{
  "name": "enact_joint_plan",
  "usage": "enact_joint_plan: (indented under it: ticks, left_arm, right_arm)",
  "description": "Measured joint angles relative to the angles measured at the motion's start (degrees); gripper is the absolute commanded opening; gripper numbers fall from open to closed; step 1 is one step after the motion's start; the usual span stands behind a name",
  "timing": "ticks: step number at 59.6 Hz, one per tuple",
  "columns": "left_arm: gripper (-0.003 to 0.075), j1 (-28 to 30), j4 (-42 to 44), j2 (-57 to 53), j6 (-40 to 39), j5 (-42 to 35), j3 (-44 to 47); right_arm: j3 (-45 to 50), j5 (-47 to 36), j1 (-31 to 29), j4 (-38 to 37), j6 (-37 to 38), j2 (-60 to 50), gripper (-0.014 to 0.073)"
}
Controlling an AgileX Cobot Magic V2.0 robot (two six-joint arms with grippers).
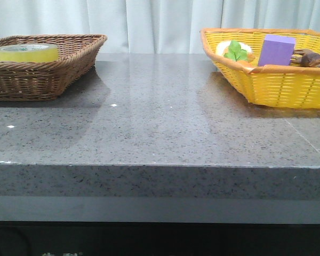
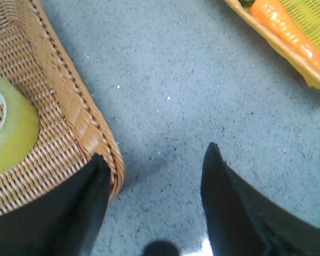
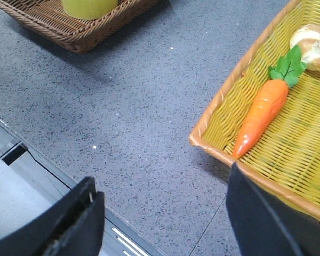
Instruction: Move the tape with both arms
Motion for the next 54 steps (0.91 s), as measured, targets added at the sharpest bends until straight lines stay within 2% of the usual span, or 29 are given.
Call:
enact_joint_plan:
  ticks: [16, 29, 38, 47, 50, 54]
  left_arm:
    - [0.0388, 0.00, -0.88, -17.00, 0.00, -12.99, 21.06]
    - [0.0388, 0.00, -1.01, -31.45, 0.00, -20.02, 34.31]
    - [0.0388, -0.12, -1.01, -38.58, 0.00, -22.57, 39.87]
    - [0.0386, -0.12, -1.01, -40.43, 0.00, -22.94, 41.11]
    - [0.0373, -0.12, -1.01, -40.43, 0.00, -23.41, 41.11]
    - [0.0315, -0.12, -1.01, -40.43, 0.00, -23.66, 41.25]
  right_arm:
    - [0.00, 0.00, 0.00, 0.00, 0.00, 0.00, 0.0509]
    - [0.00, 0.00, 0.00, 0.00, 0.00, 0.00, 0.0509]
    - [0.00, 0.00, 0.00, 0.00, 0.00, 0.00, 0.0509]
    - [0.00, 0.00, 0.00, 0.00, 0.00, 0.00, 0.0507]
    - [0.00, 0.00, 0.00, 0.00, 0.00, 0.00, 0.0475]
    - [0.00, 0.00, 0.00, 0.00, 0.00, 0.00, 0.0390]
